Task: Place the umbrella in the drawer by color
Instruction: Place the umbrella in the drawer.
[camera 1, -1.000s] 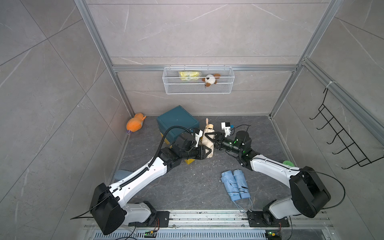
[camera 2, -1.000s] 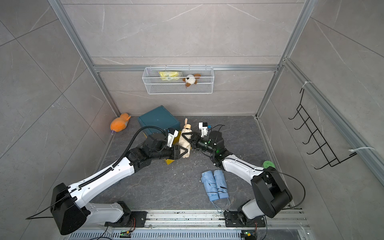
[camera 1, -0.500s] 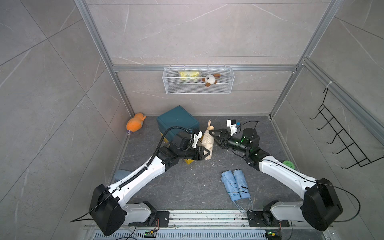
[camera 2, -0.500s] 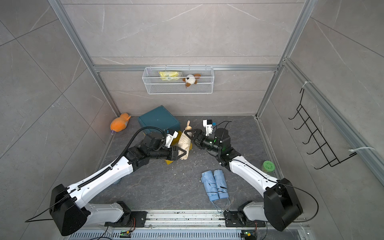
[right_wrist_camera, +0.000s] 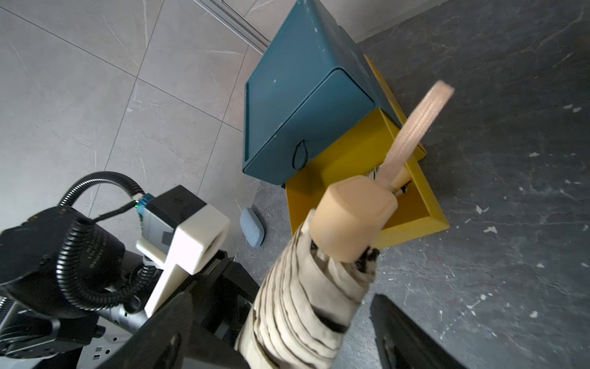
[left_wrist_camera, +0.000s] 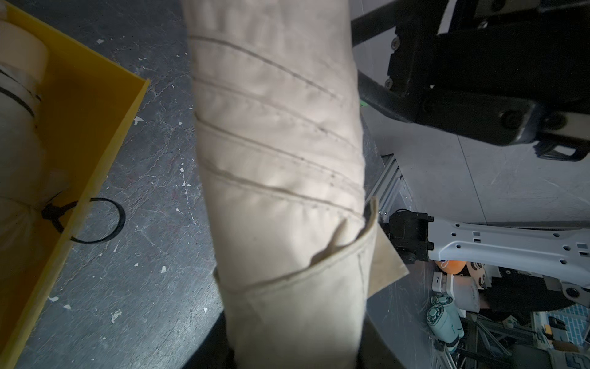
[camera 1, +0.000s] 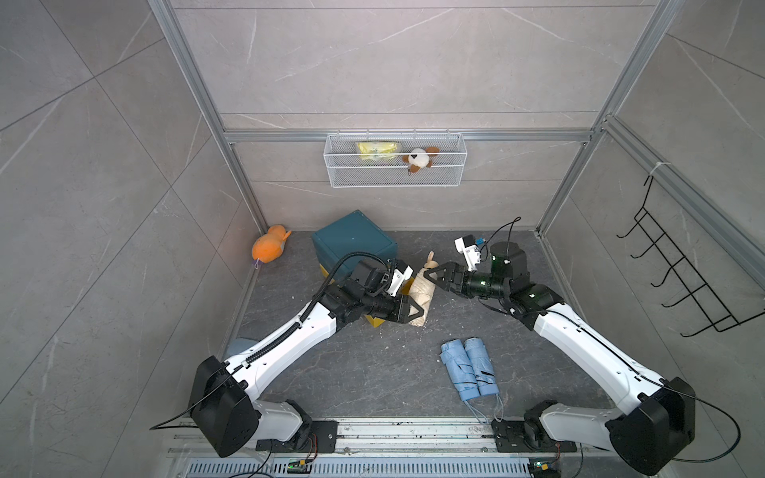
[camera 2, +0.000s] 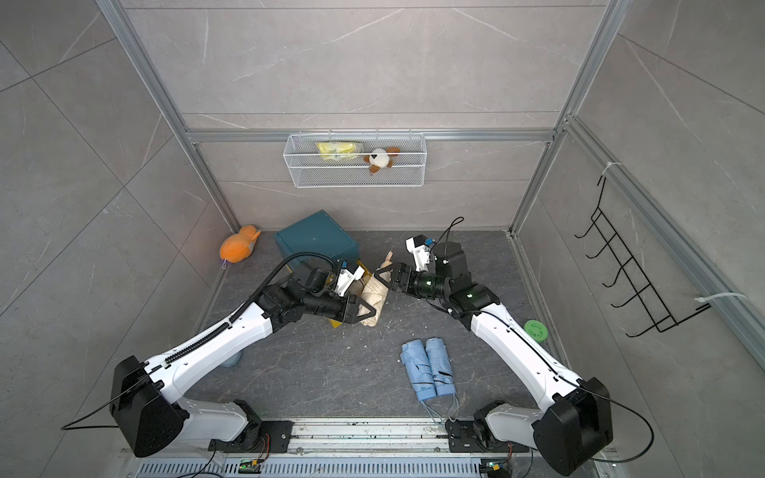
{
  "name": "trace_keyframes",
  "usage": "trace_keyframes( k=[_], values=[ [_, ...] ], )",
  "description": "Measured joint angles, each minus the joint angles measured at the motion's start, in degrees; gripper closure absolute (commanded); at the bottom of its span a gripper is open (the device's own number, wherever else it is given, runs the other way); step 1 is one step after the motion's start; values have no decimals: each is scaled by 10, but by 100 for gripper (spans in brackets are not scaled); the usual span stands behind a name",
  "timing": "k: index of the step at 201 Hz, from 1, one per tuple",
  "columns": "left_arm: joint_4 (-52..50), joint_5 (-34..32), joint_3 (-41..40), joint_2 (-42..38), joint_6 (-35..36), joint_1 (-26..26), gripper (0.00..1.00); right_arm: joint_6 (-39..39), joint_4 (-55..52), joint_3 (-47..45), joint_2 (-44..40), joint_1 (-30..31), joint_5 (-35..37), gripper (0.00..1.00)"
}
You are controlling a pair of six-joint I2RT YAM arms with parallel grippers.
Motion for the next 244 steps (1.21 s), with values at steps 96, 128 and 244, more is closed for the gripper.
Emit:
trace_keyframes(
  k=[96,128,244],
  values=[
    [-31,14,8,13,41,-7,70,28,50,-34,43,0,-56,20],
    [-42,14,11,14,47,-7,69,31,62,-35,56,0,-71,32],
    [-74,-12,24,14,70,-12,36,45,83,-39,74,-4,-106,68]
  ],
)
